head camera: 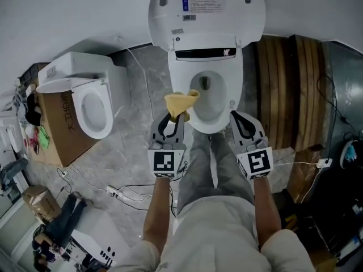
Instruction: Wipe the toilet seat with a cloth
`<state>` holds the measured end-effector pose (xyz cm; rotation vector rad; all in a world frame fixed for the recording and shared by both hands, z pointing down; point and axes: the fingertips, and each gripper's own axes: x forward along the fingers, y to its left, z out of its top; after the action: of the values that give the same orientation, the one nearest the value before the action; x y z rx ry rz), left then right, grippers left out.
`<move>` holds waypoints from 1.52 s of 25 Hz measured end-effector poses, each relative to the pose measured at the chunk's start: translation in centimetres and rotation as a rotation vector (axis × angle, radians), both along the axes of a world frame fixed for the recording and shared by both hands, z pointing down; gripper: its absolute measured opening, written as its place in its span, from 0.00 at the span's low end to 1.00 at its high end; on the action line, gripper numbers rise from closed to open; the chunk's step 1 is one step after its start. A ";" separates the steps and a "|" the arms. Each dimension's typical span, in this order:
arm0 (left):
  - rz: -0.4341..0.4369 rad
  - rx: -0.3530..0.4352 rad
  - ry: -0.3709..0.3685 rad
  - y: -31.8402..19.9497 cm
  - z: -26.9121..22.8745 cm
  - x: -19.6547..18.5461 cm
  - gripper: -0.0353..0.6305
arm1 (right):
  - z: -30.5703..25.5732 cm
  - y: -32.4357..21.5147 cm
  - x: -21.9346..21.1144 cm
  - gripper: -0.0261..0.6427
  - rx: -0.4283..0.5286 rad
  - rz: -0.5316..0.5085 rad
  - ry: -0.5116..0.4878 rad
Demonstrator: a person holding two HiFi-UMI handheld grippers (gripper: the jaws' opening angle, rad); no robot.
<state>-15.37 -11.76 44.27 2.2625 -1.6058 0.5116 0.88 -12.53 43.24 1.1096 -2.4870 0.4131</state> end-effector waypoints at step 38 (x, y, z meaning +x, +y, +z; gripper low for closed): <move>0.216 -0.193 -0.045 -4.7 26.8 -3.9 0.18 | 23.9 -0.1 -7.2 0.05 -0.222 -0.049 0.100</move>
<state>-19.32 -16.43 71.11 2.3019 -1.2764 0.7431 -6.32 -12.63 67.15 0.9554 -2.3103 0.5887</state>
